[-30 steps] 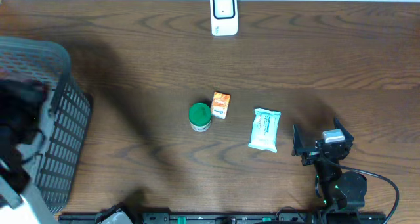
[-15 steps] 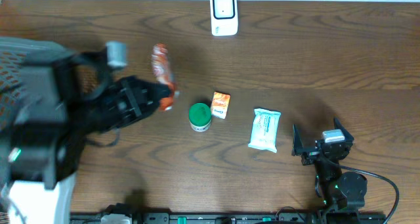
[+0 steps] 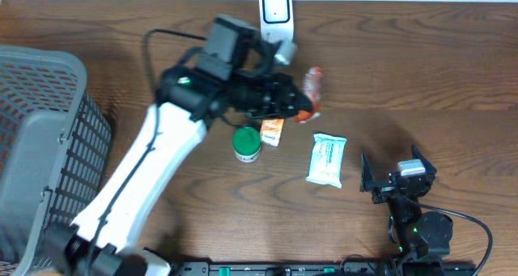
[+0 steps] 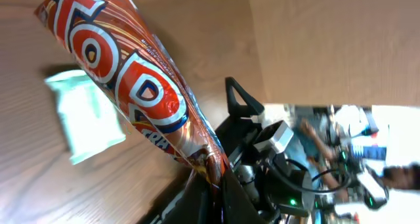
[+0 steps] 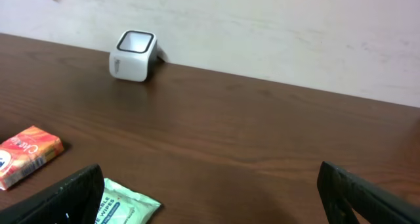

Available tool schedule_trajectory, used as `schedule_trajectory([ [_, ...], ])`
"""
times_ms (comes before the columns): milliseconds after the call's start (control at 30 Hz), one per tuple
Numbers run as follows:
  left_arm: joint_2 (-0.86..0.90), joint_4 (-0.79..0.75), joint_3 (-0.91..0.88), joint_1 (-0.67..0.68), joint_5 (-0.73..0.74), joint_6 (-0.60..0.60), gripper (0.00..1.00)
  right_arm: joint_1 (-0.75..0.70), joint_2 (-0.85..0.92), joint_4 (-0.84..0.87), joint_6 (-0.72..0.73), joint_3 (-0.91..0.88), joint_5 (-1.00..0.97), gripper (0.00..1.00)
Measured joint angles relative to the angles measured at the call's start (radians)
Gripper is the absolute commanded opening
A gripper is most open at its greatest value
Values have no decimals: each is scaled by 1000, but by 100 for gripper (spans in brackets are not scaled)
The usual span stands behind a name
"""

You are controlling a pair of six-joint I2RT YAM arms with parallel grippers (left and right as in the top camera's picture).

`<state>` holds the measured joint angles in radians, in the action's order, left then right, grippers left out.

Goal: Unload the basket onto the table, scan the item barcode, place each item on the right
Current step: 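Carry the chocolate bar right of the snack box and release it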

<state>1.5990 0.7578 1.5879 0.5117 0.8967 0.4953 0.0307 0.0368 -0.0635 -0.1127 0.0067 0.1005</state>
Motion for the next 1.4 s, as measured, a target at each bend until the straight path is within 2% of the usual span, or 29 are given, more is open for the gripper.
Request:
schedule_trajectory([
  [267,230,-182,0,107,46,43,7,0,0,0,0,0,0,99],
  [633,522,-301,-1,110,176,289,7,0,0,0,0,0,0,99],
  [833,554,-449,-2,98,216,451,7,0,0,0,0,0,0,99],
  [1067,554,-488,-2,7,224,581,7,0,0,0,0,0,0,99],
  [1400,554,-593,-2,0,226,639,7,0,0,0,0,0,0,99],
])
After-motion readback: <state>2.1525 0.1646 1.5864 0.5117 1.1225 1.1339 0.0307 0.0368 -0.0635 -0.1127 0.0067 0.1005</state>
